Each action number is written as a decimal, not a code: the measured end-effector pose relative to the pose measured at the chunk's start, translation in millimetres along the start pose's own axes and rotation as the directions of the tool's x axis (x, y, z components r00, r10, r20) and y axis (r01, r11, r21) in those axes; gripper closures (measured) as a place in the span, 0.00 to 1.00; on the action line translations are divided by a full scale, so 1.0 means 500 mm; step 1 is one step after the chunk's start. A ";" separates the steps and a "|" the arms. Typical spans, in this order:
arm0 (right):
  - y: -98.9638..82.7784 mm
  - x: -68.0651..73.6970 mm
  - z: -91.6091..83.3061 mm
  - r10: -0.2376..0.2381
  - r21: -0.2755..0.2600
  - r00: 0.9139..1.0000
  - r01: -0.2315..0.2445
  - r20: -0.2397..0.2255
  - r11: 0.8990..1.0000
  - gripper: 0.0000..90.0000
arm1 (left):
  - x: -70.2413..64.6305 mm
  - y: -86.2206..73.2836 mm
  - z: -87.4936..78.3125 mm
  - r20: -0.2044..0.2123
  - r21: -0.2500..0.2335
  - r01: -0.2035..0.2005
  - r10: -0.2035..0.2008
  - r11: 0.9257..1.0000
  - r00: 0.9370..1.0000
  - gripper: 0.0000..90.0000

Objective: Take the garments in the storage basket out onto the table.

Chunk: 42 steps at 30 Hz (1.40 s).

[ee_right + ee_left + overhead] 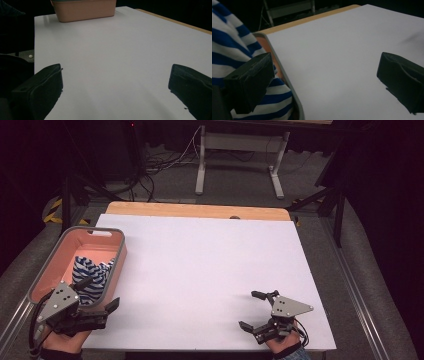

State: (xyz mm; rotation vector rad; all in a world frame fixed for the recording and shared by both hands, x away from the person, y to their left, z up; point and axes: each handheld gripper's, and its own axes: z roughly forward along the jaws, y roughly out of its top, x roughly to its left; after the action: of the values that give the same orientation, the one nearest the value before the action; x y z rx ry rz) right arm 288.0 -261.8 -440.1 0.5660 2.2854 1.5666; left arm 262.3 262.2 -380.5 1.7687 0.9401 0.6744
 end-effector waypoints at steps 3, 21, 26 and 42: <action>0.000 0.000 0.001 0.002 0.003 1.000 -0.002 0.000 1.000 0.00 | 0.003 -0.002 -0.003 -0.035 -0.009 0.002 -0.002 1.000 0.999 0.02; -0.001 0.000 0.003 0.003 0.008 1.000 -0.003 -0.005 1.000 0.00 | 0.051 -0.019 -0.017 -0.175 -0.024 0.065 -0.068 0.998 0.982 0.02; -0.001 0.000 0.004 0.003 0.009 1.000 -0.003 -0.007 1.000 0.00 | 0.064 -0.025 -0.011 -0.192 -0.014 0.080 -0.081 0.997 0.978 0.01; -0.002 0.000 0.005 0.004 0.013 1.000 -0.004 -0.008 1.000 0.00 | 0.114 -0.037 0.018 -0.176 0.058 0.177 -0.164 0.982 0.970 0.01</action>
State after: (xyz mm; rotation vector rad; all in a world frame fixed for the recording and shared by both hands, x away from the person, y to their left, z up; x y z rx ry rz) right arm 289.2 -260.1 -441.8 0.5690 2.3035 1.5599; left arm 295.4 309.4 -399.6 1.6894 1.2335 0.6957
